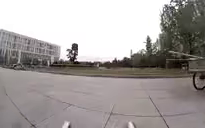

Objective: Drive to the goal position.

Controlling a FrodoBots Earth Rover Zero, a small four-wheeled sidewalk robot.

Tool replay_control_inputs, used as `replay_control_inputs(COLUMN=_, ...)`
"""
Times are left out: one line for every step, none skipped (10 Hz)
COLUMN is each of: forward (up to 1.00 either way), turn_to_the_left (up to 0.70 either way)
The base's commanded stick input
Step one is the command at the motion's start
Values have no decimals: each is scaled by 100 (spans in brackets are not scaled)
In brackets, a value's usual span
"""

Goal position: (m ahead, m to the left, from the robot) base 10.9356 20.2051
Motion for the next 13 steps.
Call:
replay_control_inputs(forward=0, turn_to_the_left=45)
replay_control_inputs(forward=0, turn_to_the_left=45)
replay_control_inputs(forward=0, turn_to_the_left=45)
replay_control_inputs(forward=0, turn_to_the_left=45)
replay_control_inputs(forward=0, turn_to_the_left=45)
replay_control_inputs(forward=0, turn_to_the_left=45)
replay_control_inputs(forward=0, turn_to_the_left=45)
replay_control_inputs(forward=0, turn_to_the_left=26)
replay_control_inputs(forward=0, turn_to_the_left=0)
replay_control_inputs(forward=0, turn_to_the_left=0)
replay_control_inputs(forward=0, turn_to_the_left=0)
replay_control_inputs(forward=0, turn_to_the_left=0)
replay_control_inputs(forward=20, turn_to_the_left=0)
